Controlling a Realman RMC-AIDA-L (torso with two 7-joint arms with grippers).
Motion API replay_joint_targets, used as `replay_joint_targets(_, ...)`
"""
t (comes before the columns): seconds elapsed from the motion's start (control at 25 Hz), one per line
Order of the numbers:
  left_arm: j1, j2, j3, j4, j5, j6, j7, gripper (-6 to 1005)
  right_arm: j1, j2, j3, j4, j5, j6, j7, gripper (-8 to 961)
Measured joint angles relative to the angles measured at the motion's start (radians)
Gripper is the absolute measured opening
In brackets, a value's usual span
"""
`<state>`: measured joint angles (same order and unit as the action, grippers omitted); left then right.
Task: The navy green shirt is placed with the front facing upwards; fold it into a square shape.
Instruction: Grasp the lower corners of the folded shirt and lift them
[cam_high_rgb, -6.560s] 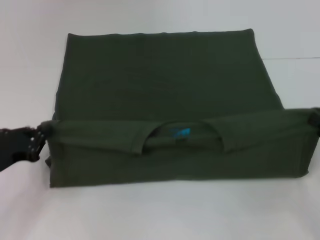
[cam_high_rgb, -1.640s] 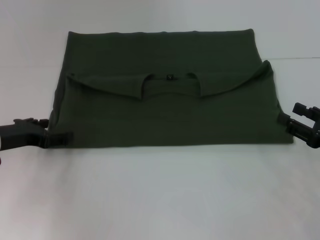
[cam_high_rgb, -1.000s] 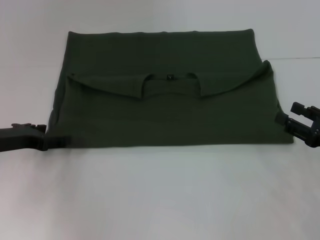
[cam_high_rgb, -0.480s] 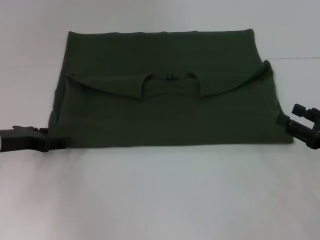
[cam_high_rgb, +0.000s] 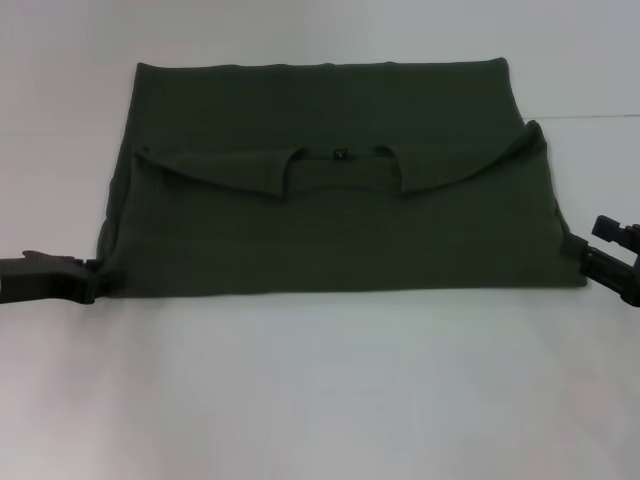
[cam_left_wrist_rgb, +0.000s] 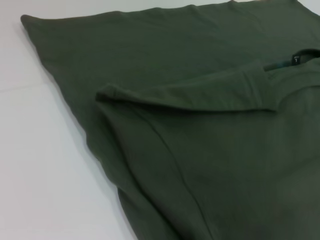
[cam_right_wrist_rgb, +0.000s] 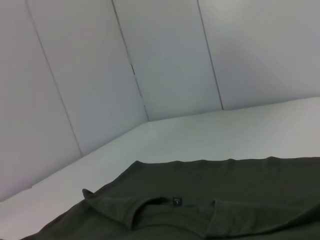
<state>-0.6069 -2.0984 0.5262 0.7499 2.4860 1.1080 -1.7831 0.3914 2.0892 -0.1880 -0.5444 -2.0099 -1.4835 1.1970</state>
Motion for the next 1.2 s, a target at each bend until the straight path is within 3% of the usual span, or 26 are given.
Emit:
replay_joint_targets(0.12,-0.002,0.000,0.000,-0.002,-0.001,0.003,0.000,353,-0.017,-0.001,0.008,0.001,0.012,-0.003,0.000,693)
replay_joint_targets(0.52,-0.002,0.000,-0.007,0.002,-0.011,0.010,-0.001,115,-0.090,-0.004,0.021,-0.002,0.016,0.061,0.021,706)
replay_joint_targets(0.88,-0.008,-0.001,-0.002,0.004,-0.033,0.016,0.004,53,-0.045,-0.003,0.008,0.026,0.013,0.169,0.060,739)
replay_joint_targets(1.2,-0.012,0.000,-0.001,0.005,-0.033,0.016,0.005,53,0.008,-0.002,-0.101,0.042,0.009,0.290,0.117,753)
